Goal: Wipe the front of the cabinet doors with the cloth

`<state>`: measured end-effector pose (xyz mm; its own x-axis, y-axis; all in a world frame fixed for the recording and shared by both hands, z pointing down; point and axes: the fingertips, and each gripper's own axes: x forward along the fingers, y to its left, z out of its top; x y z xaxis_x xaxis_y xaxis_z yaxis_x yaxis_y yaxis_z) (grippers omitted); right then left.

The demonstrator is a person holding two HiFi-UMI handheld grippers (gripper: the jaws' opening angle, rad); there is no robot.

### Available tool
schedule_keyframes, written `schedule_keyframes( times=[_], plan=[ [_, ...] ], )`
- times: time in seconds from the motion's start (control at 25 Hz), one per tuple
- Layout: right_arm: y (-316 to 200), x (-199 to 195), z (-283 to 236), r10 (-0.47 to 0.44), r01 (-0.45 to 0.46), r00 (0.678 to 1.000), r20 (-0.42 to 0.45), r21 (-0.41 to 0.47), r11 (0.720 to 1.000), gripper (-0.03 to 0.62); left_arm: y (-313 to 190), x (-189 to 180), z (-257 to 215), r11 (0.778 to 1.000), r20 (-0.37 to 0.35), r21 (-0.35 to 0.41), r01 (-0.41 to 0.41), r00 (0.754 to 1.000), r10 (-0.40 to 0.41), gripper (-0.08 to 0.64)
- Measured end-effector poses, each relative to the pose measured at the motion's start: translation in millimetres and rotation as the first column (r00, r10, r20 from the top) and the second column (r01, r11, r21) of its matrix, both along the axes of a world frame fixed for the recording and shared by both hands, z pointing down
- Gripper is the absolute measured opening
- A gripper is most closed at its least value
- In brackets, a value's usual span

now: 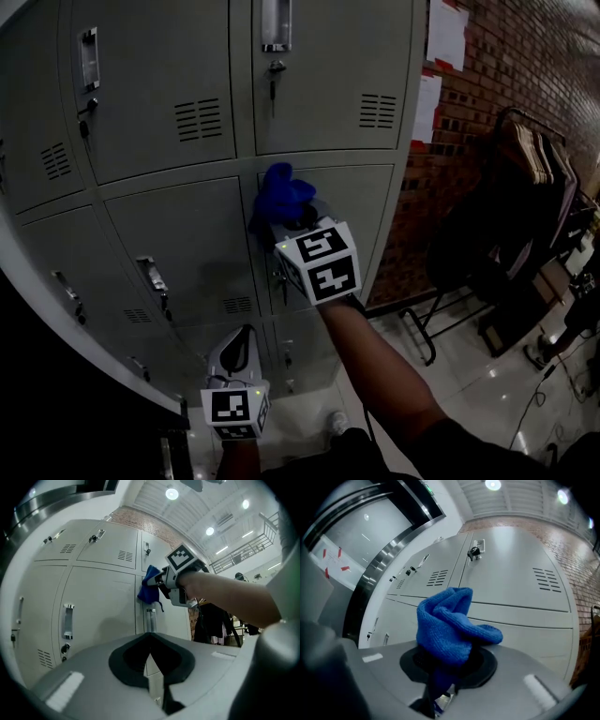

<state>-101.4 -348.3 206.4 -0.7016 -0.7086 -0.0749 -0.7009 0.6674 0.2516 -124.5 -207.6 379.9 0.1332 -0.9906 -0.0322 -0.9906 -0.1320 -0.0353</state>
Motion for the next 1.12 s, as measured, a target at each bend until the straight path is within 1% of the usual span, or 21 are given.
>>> schedule_keyframes(
  times=[0.28, 0.48, 0.8, 1.12],
  plan=[
    [-10, 2, 0, -0.003, 0.003, 1.000, -0.001, -0.001, 1.000, 0.081, -2, -2, 1, 1.000, -0.004, -0.002, 0.006, 1.000, -0.007, 0.017],
    [-14, 19, -2, 0.015, -0.015, 0.999, -0.029, -0.001, 1.000, 0.080, -2, -6, 0, 1.000, -0.004, 0.000, 0.016, 1.000, -0.016, 0.017],
    [-34, 67, -4, 0.079, -0.079, 0.996, -0.048, 0.014, 0.997, 0.078, -4, 1, -3, 1.000, -0.007, 0.010, 0.003, 1.000, -0.003, 0.017],
    [-55, 124, -7, 0.160, -0.159, 0.987, -0.030, 0.015, 0.987, 0.077, -7, 9, -2, 1.000, 0.002, 0.003, -0.019, 1.000, 0.019, 0.017]
  ],
)
